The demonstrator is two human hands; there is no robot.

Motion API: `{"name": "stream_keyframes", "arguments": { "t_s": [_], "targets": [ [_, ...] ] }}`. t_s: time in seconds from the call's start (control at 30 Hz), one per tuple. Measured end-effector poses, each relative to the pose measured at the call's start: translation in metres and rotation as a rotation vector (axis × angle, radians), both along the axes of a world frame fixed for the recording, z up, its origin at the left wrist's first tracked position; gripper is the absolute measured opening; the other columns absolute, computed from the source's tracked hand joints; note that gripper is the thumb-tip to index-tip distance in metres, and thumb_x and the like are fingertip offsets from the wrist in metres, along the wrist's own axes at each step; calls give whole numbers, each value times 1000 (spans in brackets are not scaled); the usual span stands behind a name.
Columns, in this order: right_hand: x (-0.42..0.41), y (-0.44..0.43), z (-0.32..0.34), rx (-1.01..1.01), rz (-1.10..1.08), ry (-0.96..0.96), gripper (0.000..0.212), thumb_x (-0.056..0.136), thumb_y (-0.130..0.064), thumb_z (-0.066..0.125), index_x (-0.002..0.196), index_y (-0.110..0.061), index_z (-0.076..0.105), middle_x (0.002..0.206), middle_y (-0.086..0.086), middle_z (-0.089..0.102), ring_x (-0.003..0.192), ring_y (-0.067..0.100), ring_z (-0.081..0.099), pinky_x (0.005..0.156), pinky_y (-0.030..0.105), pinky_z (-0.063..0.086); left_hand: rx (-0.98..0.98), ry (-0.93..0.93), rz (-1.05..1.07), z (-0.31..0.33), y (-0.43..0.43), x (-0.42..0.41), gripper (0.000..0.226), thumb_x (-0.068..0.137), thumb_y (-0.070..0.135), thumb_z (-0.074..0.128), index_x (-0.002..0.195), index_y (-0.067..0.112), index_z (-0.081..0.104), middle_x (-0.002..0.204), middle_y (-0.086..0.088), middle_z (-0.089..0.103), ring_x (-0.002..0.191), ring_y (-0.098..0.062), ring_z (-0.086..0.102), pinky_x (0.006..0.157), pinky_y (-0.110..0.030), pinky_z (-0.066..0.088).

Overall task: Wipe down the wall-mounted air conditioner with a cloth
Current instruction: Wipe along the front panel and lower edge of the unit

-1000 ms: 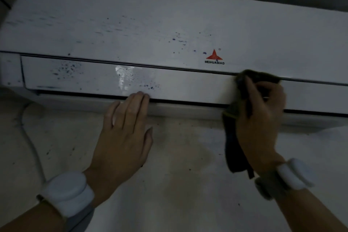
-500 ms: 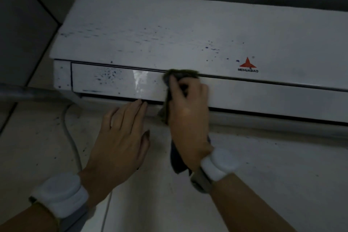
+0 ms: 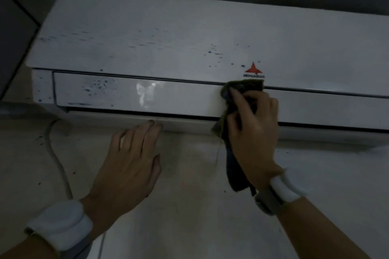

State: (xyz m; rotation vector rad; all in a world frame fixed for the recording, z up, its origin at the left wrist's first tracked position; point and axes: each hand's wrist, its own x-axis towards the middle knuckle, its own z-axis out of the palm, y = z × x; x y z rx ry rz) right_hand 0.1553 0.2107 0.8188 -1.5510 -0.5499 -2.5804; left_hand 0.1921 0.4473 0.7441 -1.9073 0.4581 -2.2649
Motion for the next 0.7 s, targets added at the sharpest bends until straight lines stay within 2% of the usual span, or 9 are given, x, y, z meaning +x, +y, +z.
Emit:
{"name": "stream_keyframes", "arguments": {
  "t_s": [0.1,0.23,0.37,0.47,0.57,0.7],
  "targets": [
    [-4,-49,-4,114,-20,-11,39,86,-2,58,125,-1,61,112,24,57,100,33,43,82,32,36,73,-10,-18,6,-29,4,57,91,27,52,141,-1,45,136,-21,52,112,-36,53,95,-47,38],
    [-10,-101,-8,330,65,-32,41,85,-1,56,126,1,54,114,27,52,104,33,42,89,40,37,77,-22,-67,19,-55,6,54,94,26,50,140,0,47,134,-19,54,113,-35,54,97,-48,40],
    [-11,-102,-7,372,64,-33,43,84,4,55,127,2,52,115,29,50,102,32,40,88,36,34,71,-40,-82,25,-60,3,53,93,27,50,139,-1,48,132,-19,54,111,-35,52,98,-50,40],
    [-5,-72,-4,337,84,-46,44,82,8,53,126,5,53,114,30,50,101,30,38,87,34,33,64,-30,-59,23,-47,1,52,93,27,51,137,0,49,131,-19,54,111,-35,52,97,-50,40],
    [7,-29,1,235,80,-63,39,84,2,50,123,5,55,109,29,53,100,30,38,85,36,34,62,-5,-22,19,-26,-2,50,92,27,52,135,1,51,130,-18,55,111,-36,56,97,-50,42],
    [16,37,5,121,142,-72,38,84,2,54,121,2,59,109,26,56,99,30,40,86,37,36,73,-20,6,13,2,-7,48,91,25,54,133,1,54,128,-18,58,108,-35,58,97,-48,42]
  ]
}}
